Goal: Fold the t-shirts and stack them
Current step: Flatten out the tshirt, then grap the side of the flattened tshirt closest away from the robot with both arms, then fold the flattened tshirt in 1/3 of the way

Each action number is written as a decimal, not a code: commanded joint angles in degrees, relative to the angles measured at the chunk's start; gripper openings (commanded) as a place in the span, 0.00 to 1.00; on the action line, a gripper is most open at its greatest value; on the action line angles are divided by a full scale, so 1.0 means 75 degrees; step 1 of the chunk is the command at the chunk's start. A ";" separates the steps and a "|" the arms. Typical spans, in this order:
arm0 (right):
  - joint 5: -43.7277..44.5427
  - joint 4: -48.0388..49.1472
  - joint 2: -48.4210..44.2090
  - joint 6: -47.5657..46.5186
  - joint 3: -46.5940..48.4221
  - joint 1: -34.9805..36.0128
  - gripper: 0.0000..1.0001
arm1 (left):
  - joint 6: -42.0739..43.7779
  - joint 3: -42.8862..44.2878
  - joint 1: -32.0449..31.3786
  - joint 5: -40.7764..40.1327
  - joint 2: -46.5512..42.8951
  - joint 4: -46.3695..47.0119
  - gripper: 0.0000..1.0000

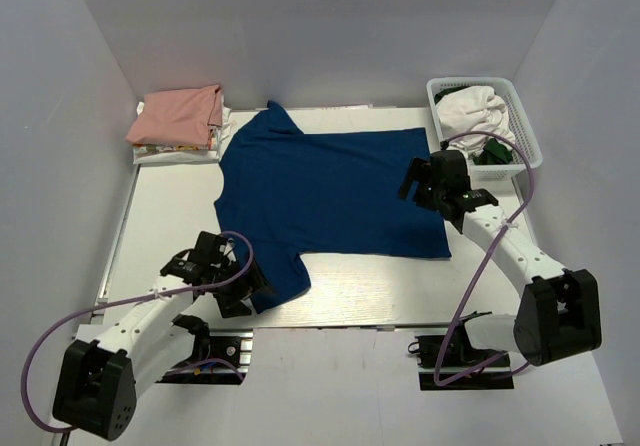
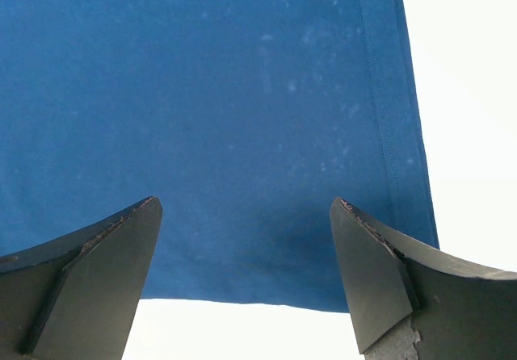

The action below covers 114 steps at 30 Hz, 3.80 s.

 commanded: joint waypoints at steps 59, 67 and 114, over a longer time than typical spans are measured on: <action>0.0397 -0.0048 -0.0137 0.0643 -0.2692 -0.0815 0.33 | 0.1407 0.2553 -0.0366 -0.0669 0.0632 0.0550 0.00; -0.0083 -0.0059 -0.0442 0.0620 -0.2389 -0.0792 0.00 | 0.1161 0.2986 -0.0295 -0.1185 0.1054 0.1075 0.00; -0.0950 -0.0587 0.3800 -0.0212 0.3097 -0.0417 0.90 | 0.2850 0.8310 0.1076 -0.3062 0.7723 0.2915 1.00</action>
